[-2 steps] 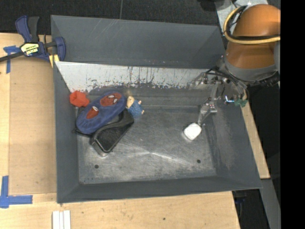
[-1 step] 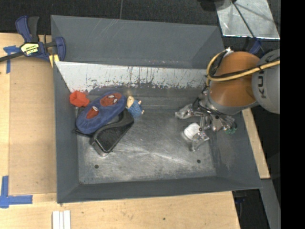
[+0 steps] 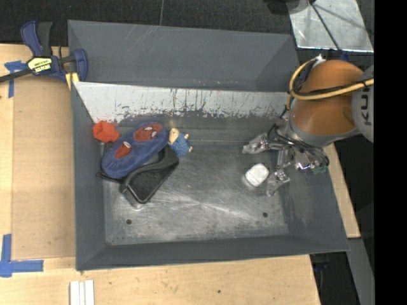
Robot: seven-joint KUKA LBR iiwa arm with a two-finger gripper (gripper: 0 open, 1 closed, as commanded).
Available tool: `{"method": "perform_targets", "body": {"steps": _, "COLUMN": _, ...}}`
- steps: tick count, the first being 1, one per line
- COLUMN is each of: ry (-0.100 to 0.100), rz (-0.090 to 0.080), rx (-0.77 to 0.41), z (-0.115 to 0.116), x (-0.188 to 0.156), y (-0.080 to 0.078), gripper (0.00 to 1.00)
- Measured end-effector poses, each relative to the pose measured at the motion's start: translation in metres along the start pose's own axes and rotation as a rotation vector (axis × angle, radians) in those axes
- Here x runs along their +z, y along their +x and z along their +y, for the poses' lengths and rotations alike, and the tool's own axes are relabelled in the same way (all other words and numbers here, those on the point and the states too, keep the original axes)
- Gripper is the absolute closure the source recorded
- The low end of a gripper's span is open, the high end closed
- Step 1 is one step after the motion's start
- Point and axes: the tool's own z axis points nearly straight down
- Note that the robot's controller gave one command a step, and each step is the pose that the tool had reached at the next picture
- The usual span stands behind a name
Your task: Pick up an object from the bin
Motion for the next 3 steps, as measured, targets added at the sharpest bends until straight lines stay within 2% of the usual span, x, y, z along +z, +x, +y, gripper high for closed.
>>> {"method": "perform_targets", "body": {"steps": 1, "ry": 0.000, "rz": 0.001, "rx": 0.033, "z": -0.012, "x": 0.002, "y": -0.004, "gripper": 0.00}}
{"method": "perform_targets", "body": {"steps": 2, "ry": -0.001, "rz": 0.003, "rx": 0.034, "z": -0.010, "x": 0.031, "y": -0.012, "gripper": 0.00}}
{"method": "perform_targets", "body": {"steps": 3, "ry": 0.000, "rz": 0.000, "rx": 0.034, "z": -0.011, "x": 0.028, "y": -0.014, "gripper": 0.00}}
